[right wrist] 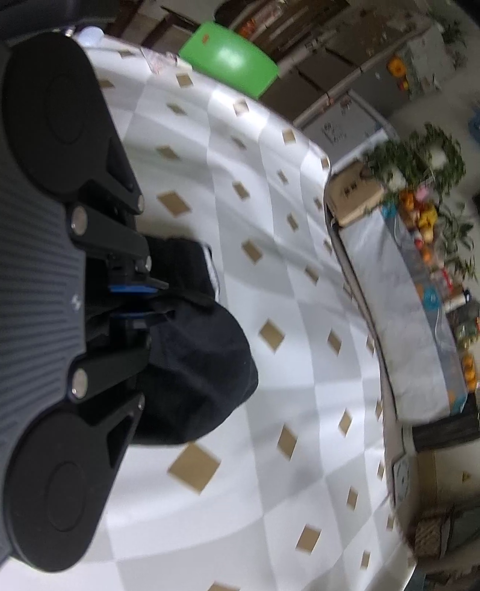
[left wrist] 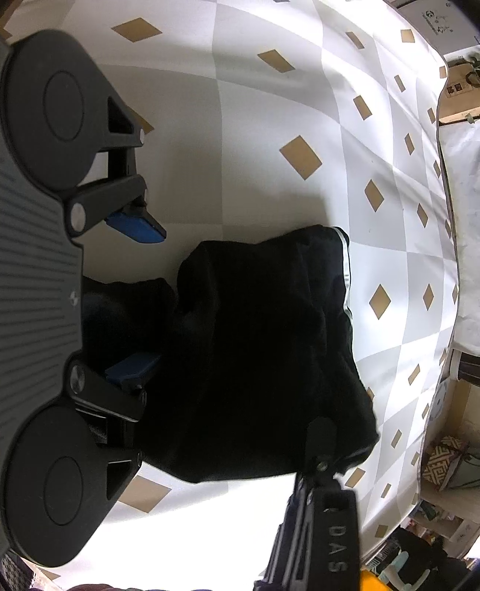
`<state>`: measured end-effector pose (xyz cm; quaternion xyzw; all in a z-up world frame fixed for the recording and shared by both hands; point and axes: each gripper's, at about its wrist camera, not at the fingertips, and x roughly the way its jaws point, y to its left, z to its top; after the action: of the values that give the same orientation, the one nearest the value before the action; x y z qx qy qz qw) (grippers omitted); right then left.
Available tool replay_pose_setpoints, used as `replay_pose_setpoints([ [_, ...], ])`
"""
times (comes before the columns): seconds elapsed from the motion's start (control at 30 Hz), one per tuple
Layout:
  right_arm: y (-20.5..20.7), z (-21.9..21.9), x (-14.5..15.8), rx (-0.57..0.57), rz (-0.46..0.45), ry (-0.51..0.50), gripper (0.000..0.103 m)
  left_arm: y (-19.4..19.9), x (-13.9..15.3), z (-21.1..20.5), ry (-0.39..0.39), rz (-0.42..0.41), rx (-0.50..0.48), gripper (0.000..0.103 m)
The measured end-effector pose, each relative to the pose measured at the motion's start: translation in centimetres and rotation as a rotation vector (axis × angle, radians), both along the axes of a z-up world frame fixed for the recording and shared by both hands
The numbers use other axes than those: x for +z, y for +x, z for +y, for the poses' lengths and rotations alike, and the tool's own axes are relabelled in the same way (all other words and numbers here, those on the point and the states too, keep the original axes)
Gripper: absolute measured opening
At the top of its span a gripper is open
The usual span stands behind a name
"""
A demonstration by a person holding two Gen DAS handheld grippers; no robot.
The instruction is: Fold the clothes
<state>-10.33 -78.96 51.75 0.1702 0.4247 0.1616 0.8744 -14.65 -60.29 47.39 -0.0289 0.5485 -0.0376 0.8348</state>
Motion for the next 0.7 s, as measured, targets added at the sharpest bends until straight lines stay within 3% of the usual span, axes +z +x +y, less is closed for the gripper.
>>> replay_pose_setpoints([
  [0.43,-0.1,6.0,1.1,0.205,-0.022,0.058,0.009,-0.5,0.8,2.3,0.004,-0.004,0.038,0.064],
  [0.53,-0.1,7.1,0.6,0.231,0.004,0.033,0.017,-0.7,0.8,2.8,0.002,0.003,0.042,0.065],
  [0.6,0.0,7.4,0.3,0.235,0.032,0.02,0.034,-0.8,0.6,3.1,0.005,0.015,0.05,0.065],
  [0.7,0.0,7.0,0.2,0.221,0.047,0.021,0.039,-0.9,0.2,3.8,-0.003,0.035,0.076,0.065],
])
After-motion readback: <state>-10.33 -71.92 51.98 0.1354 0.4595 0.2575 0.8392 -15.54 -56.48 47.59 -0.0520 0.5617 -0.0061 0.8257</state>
